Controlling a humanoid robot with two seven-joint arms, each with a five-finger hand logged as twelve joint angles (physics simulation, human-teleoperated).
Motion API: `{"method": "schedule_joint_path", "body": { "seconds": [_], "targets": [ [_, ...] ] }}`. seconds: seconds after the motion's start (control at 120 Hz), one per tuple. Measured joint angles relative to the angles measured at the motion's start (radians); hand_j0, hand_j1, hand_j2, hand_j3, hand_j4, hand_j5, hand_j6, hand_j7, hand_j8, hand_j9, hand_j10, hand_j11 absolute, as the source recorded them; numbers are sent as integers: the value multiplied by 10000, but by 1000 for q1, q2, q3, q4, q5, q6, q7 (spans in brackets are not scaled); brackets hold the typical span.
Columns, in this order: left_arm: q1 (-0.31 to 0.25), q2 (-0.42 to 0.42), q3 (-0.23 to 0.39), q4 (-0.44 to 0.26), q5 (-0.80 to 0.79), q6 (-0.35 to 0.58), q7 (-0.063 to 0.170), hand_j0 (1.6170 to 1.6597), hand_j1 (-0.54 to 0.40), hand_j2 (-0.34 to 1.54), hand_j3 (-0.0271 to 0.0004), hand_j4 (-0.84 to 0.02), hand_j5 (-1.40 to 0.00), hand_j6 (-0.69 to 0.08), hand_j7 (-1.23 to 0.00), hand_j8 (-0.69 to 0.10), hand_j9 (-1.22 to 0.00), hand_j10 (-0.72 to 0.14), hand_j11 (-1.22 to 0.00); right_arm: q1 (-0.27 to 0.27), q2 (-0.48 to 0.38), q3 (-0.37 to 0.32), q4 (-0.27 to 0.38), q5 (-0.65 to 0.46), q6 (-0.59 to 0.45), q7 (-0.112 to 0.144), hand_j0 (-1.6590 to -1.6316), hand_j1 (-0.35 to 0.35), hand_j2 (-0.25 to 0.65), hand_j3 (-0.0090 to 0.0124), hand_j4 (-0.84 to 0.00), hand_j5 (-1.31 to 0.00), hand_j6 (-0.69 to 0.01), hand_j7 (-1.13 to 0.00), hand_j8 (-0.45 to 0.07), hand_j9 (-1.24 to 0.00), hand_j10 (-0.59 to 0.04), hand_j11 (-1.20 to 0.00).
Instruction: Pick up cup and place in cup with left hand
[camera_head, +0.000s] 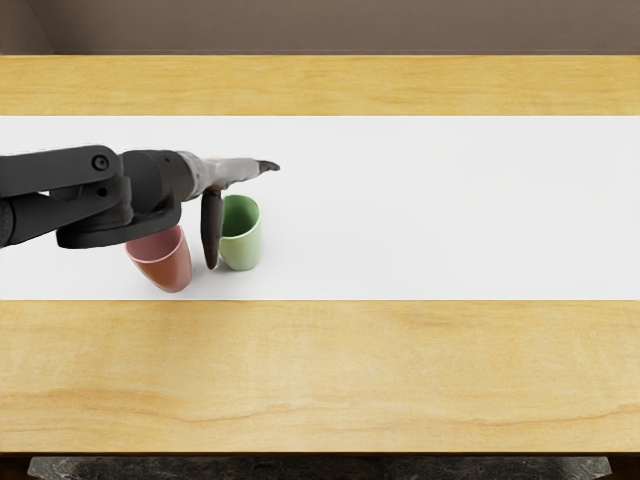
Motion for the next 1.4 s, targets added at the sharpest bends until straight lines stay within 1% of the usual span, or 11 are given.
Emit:
{"method": "schedule_joint_path", "body": {
  "seconds": [0.208, 0.542, 0.783, 0.975, 1.042, 1.117, 1.175, 1.275, 1.308, 1.342, 1.4],
  "targets": [
    [30, -12, 1, 4, 72, 15, 0, 16581, 3232, 59, 0, -250, -295, -260, -293, -257, -292, -246, -291, 0, 0, 1, 0, 0, 0, 1, -16581, -3204, -48, 0, -241, -310, -241, -310, -240, -310, -239, -310],
    [31, -25, 2, 17, 106, 15, 0, 16581, 2620, 164, 0, -765, -961, -775, -959, -772, -958, -760, -957, 0, 0, 3, 0, 0, 0, 1, -16581, -3204, -48, 0, -241, -310, -241, -310, -240, -310, -239, -310],
    [32, -32, 12, 20, 110, 13, 0, 16580, 1799, 302, 0, -1450, -1851, -1461, -1849, -1457, -1848, -1445, -1847, 0, 0, 2, 0, 0, -1, 1, -16581, -3205, -48, 0, -240, -310, -241, -309, -240, -310, -239, -310],
    [32, -29, 17, 20, 111, 13, 0, 16580, 966, 442, 0, -2145, -2754, -2156, -2752, -2153, -2751, -2140, -2750, 0, 0, 1, 0, 0, -1, 0, -16581, -3205, -48, 0, -240, -309, -241, -309, -240, -309, -239, -309],
    [42, -31, 17, 20, 123, 13, 0, 16580, 732, 482, 0, -2341, -3009, -2351, -3007, -2348, -3006, -2336, -3005, 0, 0, 1, 0, 0, -1, 0, -16581, -3205, -48, 0, -240, -309, -241, -309, -240, -309, -239, -309],
    [41, -33, 17, 20, 131, 13, 0, 16579, 507, 504, 0, -2586, -3331, -2597, -3329, -2595, -3327, -2583, -3325, 0, 0, 1, 0, 0, -2, 0, -16581, -3206, -48, 0, -239, -308, -240, -308, -239, -308, -238, -308],
    [40, -48, 17, 19, 135, 13, 0, 16582, 62, 647, 0, -2823, -3632, -2836, -3627, -2837, -3622, -2829, -3617, -1, 0, 1, 0, 0, -2, 0, -16581, -3205, -48, 0, -240, -309, -240, -309, -239, -309, -238, -309],
    [42, -49, 16, 19, 137, 13, 0, 16581, -789, 950, 0, -3234, -4218, -3248, -4209, -3252, -4202, -3246, -4196, -1, 0, 1, 0, 0, -2, 0, -16581, -3206, -48, 0, -239, -309, -240, -308, -239, -308, -238, -308],
    [42, -49, 16, 19, 137, 13, 0, 16580, -1120, 1088, 0, -3371, -4464, -3385, -4454, -3074, -4436, -3387, -4430, -1, 0, 1, 0, 0, -2, 0, -16581, -3205, -48, 0, -240, -309, -241, -309, -239, -309, -238, -309],
    [42, -49, 16, 19, 137, 13, 0, 16575, -1073, 1011, 0, -3480, -4673, -3492, -4664, -2841, -4636, -3498, -4631, -1, 0, 0, 0, 0, -2, 0, -16581, -3205, -48, 0, -240, -309, -241, -309, -240, -309, -239, -309],
    [41, -50, 16, 19, 137, 14, 0, 16571, -932, 872, 0, -3694, -4908, -3664, -4904, -2923, -4896, -3694, -4892, -1, 0, 0, 0, 0, -2, 0, -16581, -3205, -48, 0, -240, -310, -241, -310, -240, -310, -239, -310]
  ]
}}
